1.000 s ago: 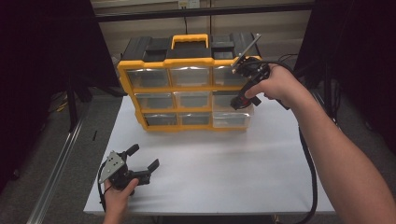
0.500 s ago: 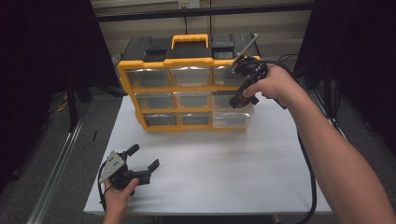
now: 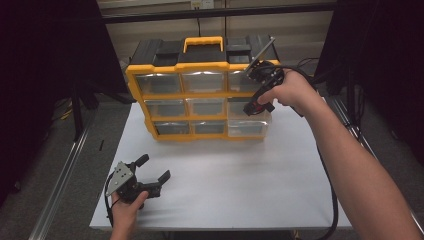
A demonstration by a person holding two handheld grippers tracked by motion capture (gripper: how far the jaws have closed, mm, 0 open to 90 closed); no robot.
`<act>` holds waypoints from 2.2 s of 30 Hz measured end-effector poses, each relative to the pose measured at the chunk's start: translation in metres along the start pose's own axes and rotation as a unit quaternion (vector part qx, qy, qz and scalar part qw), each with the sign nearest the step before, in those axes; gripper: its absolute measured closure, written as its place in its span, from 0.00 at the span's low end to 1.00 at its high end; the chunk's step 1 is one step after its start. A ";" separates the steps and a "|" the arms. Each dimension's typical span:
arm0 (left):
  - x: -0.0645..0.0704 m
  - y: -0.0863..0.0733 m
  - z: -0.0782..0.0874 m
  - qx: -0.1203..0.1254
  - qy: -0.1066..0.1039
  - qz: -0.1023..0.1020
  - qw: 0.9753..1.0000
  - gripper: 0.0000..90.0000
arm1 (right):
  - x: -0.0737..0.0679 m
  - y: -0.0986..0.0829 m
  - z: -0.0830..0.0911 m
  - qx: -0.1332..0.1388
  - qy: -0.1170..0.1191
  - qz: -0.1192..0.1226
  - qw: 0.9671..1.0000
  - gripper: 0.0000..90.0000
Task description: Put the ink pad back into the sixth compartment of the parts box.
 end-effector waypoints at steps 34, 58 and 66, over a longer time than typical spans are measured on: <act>-0.001 0.000 0.001 0.000 -0.002 -0.002 1.000 0.03 | 0.004 0.000 -0.013 0.015 0.001 -0.008 1.000 0.33; -0.001 0.000 0.000 0.001 -0.005 -0.002 1.000 0.03 | 0.001 0.003 -0.019 0.020 0.006 -0.002 1.000 0.33; -0.001 0.000 0.000 0.000 -0.004 0.001 1.000 0.03 | 0.002 0.002 -0.019 0.027 0.007 -0.005 1.000 0.33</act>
Point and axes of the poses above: each handheld gripper's, and its own axes: z roughly backward along the jaws, y roughly out of its top, x roughly to its right, the point moved 2 cm from there along -z, roughly forward along the jaws, and after that the axes turned 1 degree about -y, right-handed, at the moved point
